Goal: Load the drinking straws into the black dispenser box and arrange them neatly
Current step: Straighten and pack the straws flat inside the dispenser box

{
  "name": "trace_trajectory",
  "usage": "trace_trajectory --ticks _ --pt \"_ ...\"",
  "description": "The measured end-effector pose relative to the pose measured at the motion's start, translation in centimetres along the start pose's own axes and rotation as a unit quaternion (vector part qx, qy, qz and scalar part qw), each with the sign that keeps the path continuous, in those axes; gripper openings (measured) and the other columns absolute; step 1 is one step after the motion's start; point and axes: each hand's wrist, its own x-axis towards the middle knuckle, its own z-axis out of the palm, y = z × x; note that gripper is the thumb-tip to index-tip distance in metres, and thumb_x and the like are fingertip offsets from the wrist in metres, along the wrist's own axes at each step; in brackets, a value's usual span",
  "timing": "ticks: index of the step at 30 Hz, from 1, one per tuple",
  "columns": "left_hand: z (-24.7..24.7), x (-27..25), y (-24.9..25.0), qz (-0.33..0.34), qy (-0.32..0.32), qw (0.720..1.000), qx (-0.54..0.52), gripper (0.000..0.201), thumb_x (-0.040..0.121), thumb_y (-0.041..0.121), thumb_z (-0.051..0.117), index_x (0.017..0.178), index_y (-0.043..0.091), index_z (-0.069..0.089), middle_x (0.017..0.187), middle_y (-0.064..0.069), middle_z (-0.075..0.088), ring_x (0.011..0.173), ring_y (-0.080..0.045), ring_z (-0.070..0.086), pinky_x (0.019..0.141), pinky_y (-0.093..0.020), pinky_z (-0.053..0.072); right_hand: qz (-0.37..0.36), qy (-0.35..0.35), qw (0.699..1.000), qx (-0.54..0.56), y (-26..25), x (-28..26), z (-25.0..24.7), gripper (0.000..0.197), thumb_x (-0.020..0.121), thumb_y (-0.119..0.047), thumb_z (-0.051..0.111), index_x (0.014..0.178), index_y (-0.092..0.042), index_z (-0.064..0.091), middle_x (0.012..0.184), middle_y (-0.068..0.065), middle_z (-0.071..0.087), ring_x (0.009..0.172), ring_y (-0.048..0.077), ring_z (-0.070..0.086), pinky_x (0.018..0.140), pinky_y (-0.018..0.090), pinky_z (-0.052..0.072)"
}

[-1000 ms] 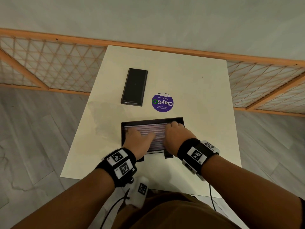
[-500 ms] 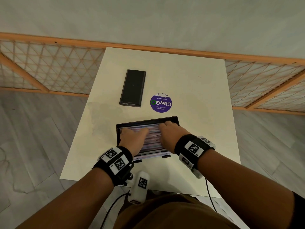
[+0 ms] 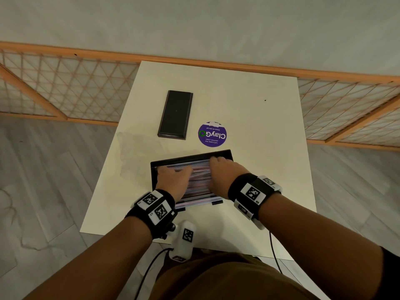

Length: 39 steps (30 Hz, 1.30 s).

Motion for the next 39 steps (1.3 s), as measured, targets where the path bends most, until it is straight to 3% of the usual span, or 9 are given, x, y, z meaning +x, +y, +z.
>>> trace_trajectory --ticks 2,5,11,14,21,25,28,35,39 --pt "0.0 0.2 0.0 0.0 0.021 0.999 0.03 0.079 0.062 0.053 0.07 0.12 0.004 0.048 0.117 -0.018 0.062 0.093 -0.028 0.06 0.079 -0.038 0.054 0.007 -0.004 1.0 -0.005 -0.1 0.3 0.0 0.056 0.084 -0.035 0.07 0.129 -0.011 0.046 0.125 0.011 0.056 0.11 0.029 0.06 0.088 0.038 0.054" --pt "-0.5 -0.1 0.4 0.012 0.03 0.997 0.065 0.088 0.063 0.058 0.068 0.128 0.003 0.047 0.128 -0.013 0.052 0.113 -0.034 0.054 0.099 -0.049 0.049 -0.025 -0.025 0.999 -0.012 -0.1 0.8 -0.7 0.057 0.082 -0.036 0.072 0.129 -0.015 0.047 0.123 0.009 0.054 0.108 0.03 0.059 0.09 0.04 0.054" --pt "-1.8 -0.8 -0.1 0.065 0.016 0.994 0.087 0.101 0.053 0.065 0.065 0.131 0.003 0.048 0.13 -0.018 0.056 0.113 -0.037 0.06 0.093 -0.054 0.056 -0.069 -0.005 0.995 -0.071 0.5 1.0 -2.0 0.036 0.089 -0.026 0.064 0.122 -0.018 0.055 0.113 0.004 0.061 0.097 0.025 0.064 0.073 0.031 0.048" --pt "-2.4 -1.3 -0.6 0.125 0.014 0.982 0.14 0.087 0.053 0.066 0.067 0.121 0.015 0.051 0.12 -0.008 0.054 0.109 -0.024 0.052 0.092 -0.046 0.054 -0.079 0.016 0.992 -0.1 -0.4 0.9 -2.7 0.037 0.09 -0.04 0.062 0.118 -0.017 0.057 0.106 0.003 0.065 0.091 0.022 0.064 0.075 0.031 0.049" --pt "-3.6 -0.3 -1.1 0.275 -0.043 0.861 0.425 0.116 0.056 0.076 0.075 0.146 0.019 0.029 0.138 -0.004 0.043 0.124 -0.025 0.044 0.103 -0.046 0.047 -0.063 -0.031 0.993 -0.091 -1.5 2.4 -1.0 0.076 0.073 -0.075 0.062 0.125 -0.021 0.054 0.112 0.0 0.066 0.097 0.02 0.065 0.089 0.038 0.055" --pt "-3.2 -0.1 -1.2 0.303 -0.028 0.823 0.48 0.103 0.064 0.069 0.078 0.14 0.016 0.033 0.135 -0.004 0.046 0.121 -0.023 0.048 0.102 -0.04 0.048 -0.036 -0.056 0.996 -0.064 -1.0 3.1 -0.7 0.083 0.068 -0.076 0.064 0.13 -0.023 0.05 0.119 0.002 0.062 0.099 0.021 0.063 0.089 0.039 0.055" --pt "-3.1 -0.3 -1.0 0.31 -0.039 0.826 0.469 0.083 0.067 0.069 0.077 0.123 0.021 0.039 0.122 0.001 0.048 0.108 -0.018 0.049 0.091 -0.034 0.051 -0.049 -0.062 0.994 -0.071 -0.8 3.2 -0.9 0.083 0.071 -0.072 0.065 0.135 -0.023 0.048 0.122 0.002 0.059 0.101 0.021 0.062 0.088 0.04 0.056" --pt "-2.8 1.9 -1.5 0.337 -0.063 0.778 0.526 0.102 0.065 0.079 0.069 0.141 0.02 0.035 0.136 0.0 0.055 0.122 -0.021 0.055 0.115 -0.043 0.037 -0.074 -0.111 0.988 -0.08 -1.5 4.3 -1.3 0.071 0.071 -0.06 0.075 0.129 -0.026 0.053 0.112 -0.003 0.066 0.095 0.018 0.063 0.088 0.038 0.057" --pt "-2.2 2.2 -1.7 0.317 -0.06 0.769 0.552 0.103 0.066 0.077 0.069 0.142 0.015 0.036 0.135 -0.005 0.052 0.121 -0.025 0.054 0.112 -0.043 0.04 -0.046 -0.135 0.987 -0.069 -1.6 5.1 -1.3 0.071 0.067 -0.061 0.078 0.124 -0.026 0.055 0.103 -0.004 0.065 0.089 0.016 0.062 0.085 0.035 0.057"
